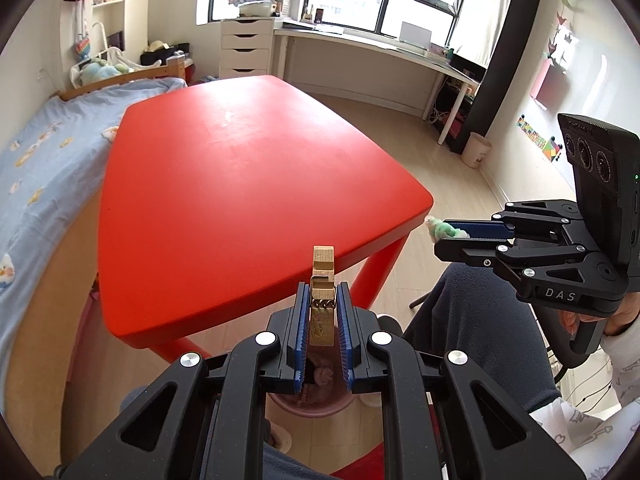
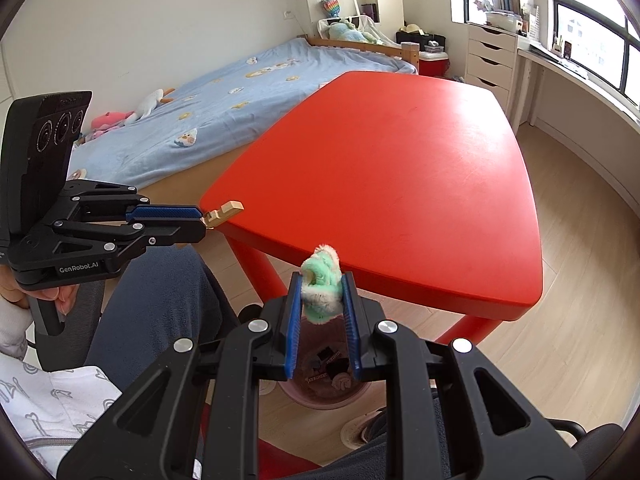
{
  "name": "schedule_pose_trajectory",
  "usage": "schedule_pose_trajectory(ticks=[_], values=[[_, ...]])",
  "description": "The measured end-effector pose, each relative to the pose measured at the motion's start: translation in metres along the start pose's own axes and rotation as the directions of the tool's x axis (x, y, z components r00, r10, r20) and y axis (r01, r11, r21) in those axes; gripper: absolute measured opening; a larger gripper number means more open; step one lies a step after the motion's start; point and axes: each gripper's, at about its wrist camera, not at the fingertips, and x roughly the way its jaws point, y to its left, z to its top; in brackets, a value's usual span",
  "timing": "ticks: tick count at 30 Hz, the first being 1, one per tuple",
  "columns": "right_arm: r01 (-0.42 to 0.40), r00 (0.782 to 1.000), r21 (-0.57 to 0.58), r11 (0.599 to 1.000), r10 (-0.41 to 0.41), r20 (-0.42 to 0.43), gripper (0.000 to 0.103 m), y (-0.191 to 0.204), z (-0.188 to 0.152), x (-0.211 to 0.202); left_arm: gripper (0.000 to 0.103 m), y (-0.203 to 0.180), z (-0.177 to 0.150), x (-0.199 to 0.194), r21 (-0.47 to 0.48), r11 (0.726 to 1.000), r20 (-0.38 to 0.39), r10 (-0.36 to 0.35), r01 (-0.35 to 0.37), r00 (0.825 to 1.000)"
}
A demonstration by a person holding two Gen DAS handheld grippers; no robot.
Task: Collect trash
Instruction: 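Carry the clothespin in left tool while right tool carries the sock to the bin, then open both tools over the pink bin to drop the items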
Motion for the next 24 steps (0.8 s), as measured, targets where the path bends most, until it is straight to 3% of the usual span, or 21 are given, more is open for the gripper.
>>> schedule_pose_trajectory(ticks=[18,21,23,24], values=[[-0.049,0.999,0.025,0.998,0.050,-0.010,0.019,-0.006,-0.003,0.003,0.014,0.000,-0.004,0.008,0.002,1.000,-0.013,-0.024,0.024,1.000],[-0.056,0.998,0.031,0.998,0.056,-0.008,0.023,-0.009,-0.002,0.003,0.017,0.002,-0.005,0.009,-0.001,0.999,-0.013,-0.033,0.033,0.999],[-0.056,0.998,0.039,0.998,0.056,-0.005,0.052,-0.010,-0.002,0.003,0.023,0.004,-0.005,0.011,-0.001,1.000,-0.019,-0.026,0.026,0.999],[-0.046,0.999,0.044,0.998,0.046,0.004,0.072,-0.012,-0.002,0.003,0.040,0.005,-0.006,0.012,-0.001,1.000,-0.021,-0.013,0.013,1.000]])
